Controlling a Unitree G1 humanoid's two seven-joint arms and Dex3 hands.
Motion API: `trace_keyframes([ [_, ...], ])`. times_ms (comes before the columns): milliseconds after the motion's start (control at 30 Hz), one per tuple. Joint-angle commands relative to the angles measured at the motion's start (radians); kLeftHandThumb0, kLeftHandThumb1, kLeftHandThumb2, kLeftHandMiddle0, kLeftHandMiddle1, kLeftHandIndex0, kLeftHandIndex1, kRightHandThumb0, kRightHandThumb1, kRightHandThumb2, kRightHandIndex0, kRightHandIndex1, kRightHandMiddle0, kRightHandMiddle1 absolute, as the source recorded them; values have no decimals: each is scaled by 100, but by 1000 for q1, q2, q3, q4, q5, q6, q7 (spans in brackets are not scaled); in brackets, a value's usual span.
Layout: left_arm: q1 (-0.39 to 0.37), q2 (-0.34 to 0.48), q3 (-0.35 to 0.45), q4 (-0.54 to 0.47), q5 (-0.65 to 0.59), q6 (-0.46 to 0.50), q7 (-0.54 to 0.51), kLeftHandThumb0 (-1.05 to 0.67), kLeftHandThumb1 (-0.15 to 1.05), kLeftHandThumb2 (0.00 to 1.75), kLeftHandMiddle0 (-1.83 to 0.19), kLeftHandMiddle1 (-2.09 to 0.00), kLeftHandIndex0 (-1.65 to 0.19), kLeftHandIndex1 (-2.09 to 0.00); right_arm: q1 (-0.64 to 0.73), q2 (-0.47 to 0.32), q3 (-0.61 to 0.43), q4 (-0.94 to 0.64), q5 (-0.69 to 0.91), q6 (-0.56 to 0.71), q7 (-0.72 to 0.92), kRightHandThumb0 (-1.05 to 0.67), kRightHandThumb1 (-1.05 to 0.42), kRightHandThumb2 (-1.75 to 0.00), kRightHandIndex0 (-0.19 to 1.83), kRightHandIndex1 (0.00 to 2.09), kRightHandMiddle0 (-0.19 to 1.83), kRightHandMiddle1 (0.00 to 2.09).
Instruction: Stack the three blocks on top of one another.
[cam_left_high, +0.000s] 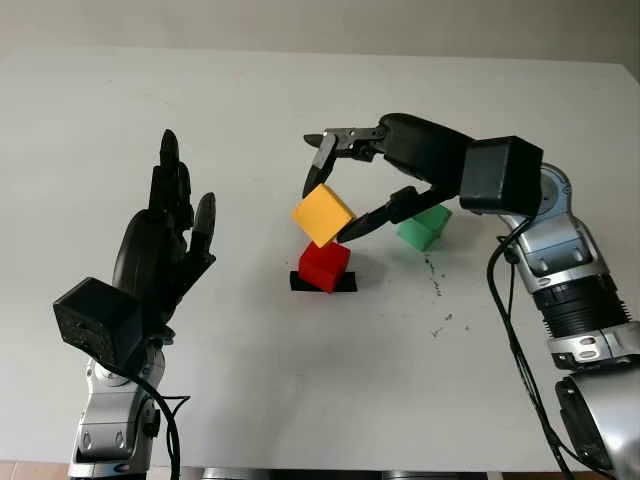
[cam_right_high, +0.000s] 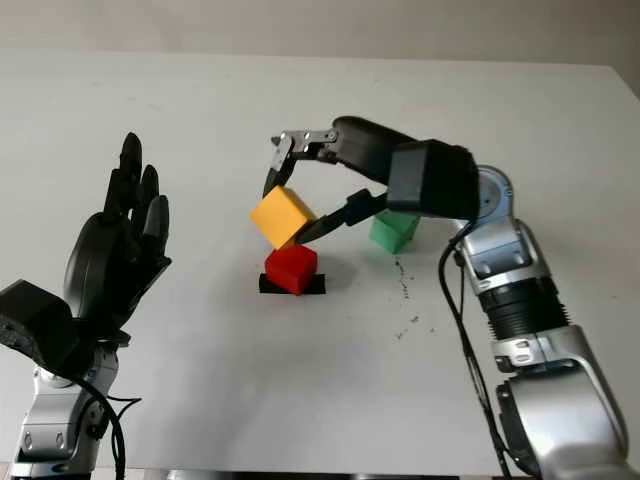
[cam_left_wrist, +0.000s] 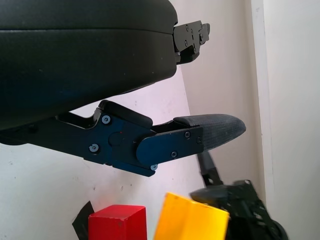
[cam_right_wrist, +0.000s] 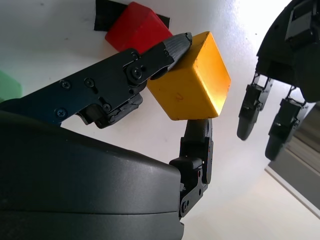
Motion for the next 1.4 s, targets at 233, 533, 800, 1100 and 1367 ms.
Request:
trace_keyframes([
  [233,14,5,-1,-19,5,-17,-2,-68,105,59,19,0,19,0,-28,17,27,76,-29,-17,49,-48,-92,-5,16,5,41,144],
  [533,14,7,0,-15,9,-17,0,-69,105,58,19,0,19,0,-28,12,21,94,-32,-46,59,-47,-91,-5,16,5,39,151],
  [800,18,11,2,-18,5,-16,-6,-69,105,59,19,0,19,0,-21,0,21,78,-49,-34,52,-46,-92,-6,15,5,37,150],
  [1100,17,14,4,-20,0,-8,-7,-69,105,58,19,0,19,0,-17,-14,23,81,-105,-85,1,-44,-93,-6,13,5,35,146],
  [1367,16,11,5,-28,-6,4,1,-69,105,56,19,0,19,0,-14,-25,25,83,-136,-132,-35,-41,-94,-6,13,5,32,140],
])
